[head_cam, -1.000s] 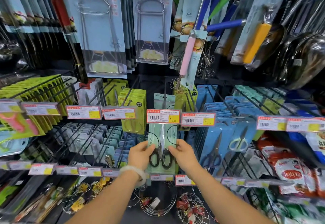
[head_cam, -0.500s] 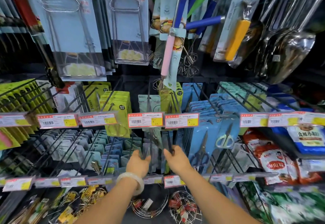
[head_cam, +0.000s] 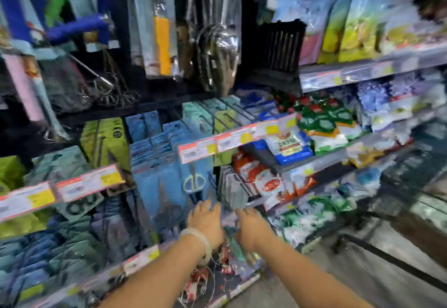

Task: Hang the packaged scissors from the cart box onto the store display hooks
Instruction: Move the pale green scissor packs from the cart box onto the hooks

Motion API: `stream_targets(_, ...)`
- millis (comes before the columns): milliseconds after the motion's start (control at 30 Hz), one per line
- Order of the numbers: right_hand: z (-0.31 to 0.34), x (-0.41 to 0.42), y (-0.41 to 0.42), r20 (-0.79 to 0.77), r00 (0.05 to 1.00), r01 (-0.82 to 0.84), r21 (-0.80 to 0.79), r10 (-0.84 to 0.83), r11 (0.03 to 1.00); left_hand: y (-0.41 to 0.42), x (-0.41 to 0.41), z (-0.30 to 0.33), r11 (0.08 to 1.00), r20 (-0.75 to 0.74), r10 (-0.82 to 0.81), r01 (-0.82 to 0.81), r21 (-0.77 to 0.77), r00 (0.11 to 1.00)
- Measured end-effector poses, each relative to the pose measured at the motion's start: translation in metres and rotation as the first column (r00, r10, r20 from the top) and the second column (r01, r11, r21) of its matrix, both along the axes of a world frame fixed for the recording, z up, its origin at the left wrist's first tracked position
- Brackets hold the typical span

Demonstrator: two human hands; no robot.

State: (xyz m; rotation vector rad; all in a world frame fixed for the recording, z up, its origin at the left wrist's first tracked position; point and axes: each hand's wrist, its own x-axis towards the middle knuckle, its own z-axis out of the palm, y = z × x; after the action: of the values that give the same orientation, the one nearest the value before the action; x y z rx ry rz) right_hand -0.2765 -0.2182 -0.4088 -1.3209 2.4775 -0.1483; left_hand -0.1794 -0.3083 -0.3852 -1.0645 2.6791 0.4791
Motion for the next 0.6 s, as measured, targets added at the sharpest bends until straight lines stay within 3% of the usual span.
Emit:
stream_targets(167, 0.008, -0.092, 0.110, -0.090, 0.973, 0.216, 0.045, -0.211, 0.975, 0.078, -0.107, 0.006, 0.968, 0.050, -0.240, 0.243, -0.064, 0.969)
stream_targets(367, 0.024, -0.178, 0.234, -0.144, 0.888, 0.451, 0.083, -0.437, 0.889, 0.176, -0.215, 0.007, 0.857, 0.047, -0.493, 0.494, -0.148, 0.869)
stream_targets(600, 0.016, -0.246, 0.340, -0.079, 0.766, 0.643, 0.096, -0.638, 0.760, 0.271, -0.316, 0.005, 0.710, 0.077, -0.692, 0.696, -0.112, 0.718)
